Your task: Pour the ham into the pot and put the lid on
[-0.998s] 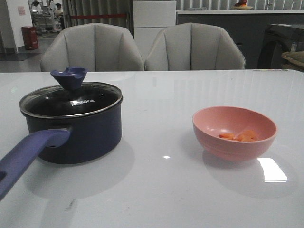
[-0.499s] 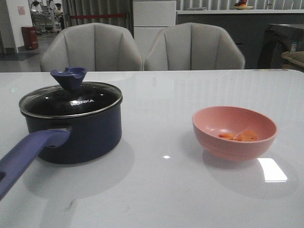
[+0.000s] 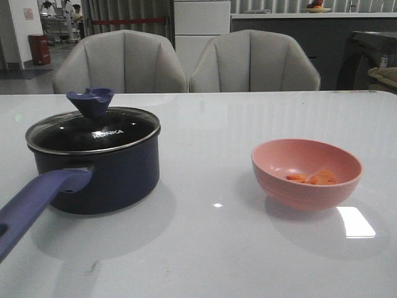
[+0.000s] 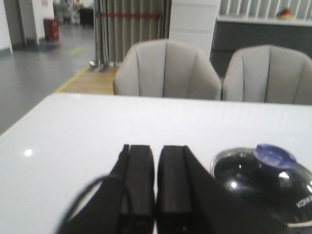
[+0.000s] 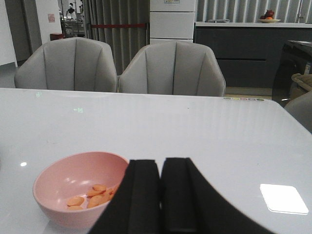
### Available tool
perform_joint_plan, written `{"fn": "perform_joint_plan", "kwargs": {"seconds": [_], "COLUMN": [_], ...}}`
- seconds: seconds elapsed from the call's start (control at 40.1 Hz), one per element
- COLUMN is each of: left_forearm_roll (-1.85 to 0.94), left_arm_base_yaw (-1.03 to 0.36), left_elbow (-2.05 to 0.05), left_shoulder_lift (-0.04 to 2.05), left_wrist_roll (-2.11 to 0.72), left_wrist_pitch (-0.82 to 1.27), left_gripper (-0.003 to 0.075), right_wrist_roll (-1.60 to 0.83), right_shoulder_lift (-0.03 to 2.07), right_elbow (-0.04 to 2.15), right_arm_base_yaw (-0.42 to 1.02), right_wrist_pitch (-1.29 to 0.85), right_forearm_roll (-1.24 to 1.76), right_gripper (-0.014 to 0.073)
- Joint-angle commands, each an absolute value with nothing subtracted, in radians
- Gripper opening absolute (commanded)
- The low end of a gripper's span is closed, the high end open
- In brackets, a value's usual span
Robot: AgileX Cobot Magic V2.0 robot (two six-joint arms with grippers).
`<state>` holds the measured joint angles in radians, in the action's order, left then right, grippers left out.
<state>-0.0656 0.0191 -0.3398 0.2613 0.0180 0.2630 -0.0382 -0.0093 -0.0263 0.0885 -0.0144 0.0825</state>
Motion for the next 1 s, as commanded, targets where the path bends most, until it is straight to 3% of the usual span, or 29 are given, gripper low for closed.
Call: {"fn": "perform_joint_plan", "kwargs": {"seconds": [0.0, 0.474, 0.574, 0.773, 0.848, 0.973], "left_forearm_roll": [-0.069, -0.064, -0.064, -0.064, -0.064, -0.066], "left_arm_base_yaw": [0.017, -0.059, -0.059, -0.059, -0.059, -0.059], "left_elbow": [-0.414, -0.416, -0.416, -0.420, -0.420, -0.420], "left_shoulder_lift": [0.339, 0.367, 0.369, 0.379, 0.379, 0.379], "left_wrist_roll": [0.024, 0.024, 0.024, 0.024, 0.024, 0.024], "left_wrist_pitch": [0.278, 0.295, 0.312, 0.337, 0.331, 0.335], "left_gripper": [0.0113, 0.0134, 0.0232, 0.0574, 0.0613, 0.0607], "right_wrist_roll": [-0.042, -0.042, -0.042, -0.042, -0.042, -0.042], "right_shoulder_lift": [-0.029, -0.029, -0.029, -0.029, -0.029, -0.029], "right_elbow": [-0.037, -0.037, -0.037, -0.037, -0.037, -0.037], "right_arm_base_yaw": [0.089, 0.089, 0.089, 0.089, 0.089, 0.089], "right_wrist_pitch": [0.069, 0.069, 0.069, 0.069, 0.069, 0.069], "right_forearm_roll": [0.073, 0.073, 0.073, 0.073, 0.073, 0.073], "right_gripper": [0.0138, 0.0138, 0.0138, 0.0138, 0.0138, 0.0138]}}
